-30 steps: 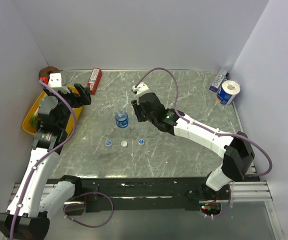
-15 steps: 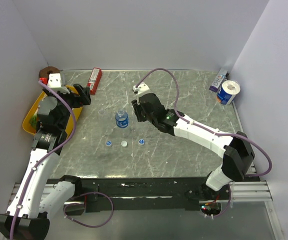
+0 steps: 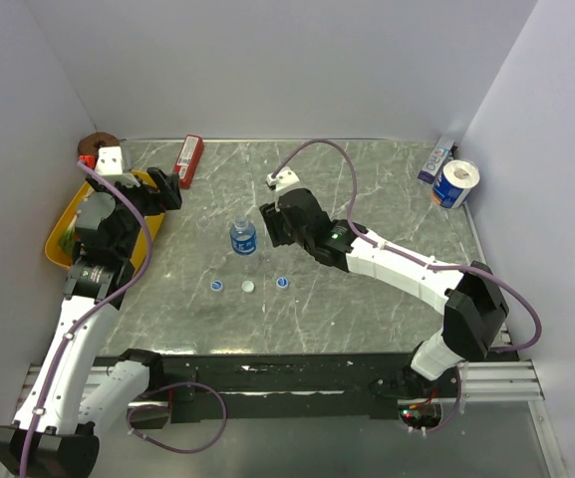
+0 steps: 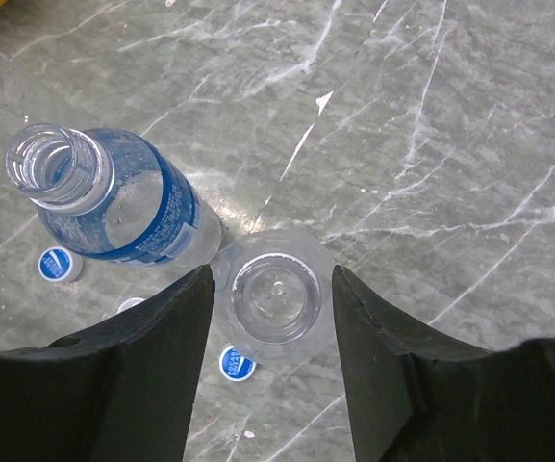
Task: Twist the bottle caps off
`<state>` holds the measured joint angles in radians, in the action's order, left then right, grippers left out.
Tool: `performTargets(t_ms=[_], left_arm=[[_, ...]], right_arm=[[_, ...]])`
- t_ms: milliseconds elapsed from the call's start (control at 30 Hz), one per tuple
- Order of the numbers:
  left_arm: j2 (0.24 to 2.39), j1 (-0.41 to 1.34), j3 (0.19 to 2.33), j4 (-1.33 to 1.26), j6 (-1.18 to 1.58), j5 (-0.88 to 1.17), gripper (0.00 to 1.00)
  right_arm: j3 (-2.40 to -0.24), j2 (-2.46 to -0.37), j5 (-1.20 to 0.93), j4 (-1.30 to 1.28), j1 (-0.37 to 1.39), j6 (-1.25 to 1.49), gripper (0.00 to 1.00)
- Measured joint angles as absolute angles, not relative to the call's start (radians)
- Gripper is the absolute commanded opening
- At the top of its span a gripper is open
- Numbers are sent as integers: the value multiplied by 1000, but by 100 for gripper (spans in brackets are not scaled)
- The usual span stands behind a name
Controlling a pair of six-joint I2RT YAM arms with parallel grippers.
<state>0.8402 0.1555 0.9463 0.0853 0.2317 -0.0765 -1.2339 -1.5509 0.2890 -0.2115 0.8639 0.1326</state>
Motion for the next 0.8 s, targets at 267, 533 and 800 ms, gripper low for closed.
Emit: performTargets(t_ms=[267, 533, 800], left_arm=[[840, 155, 946, 85, 232, -76, 96], [840, 155, 946, 85, 232, -76, 96], [841, 155, 946, 85, 232, -76, 96]], right_arm=[[-1234, -1551, 288, -214, 863, 132, 82], [-1234, -1551, 289, -214, 863, 131, 84], [-1234, -1548, 295, -214, 854, 129, 87]])
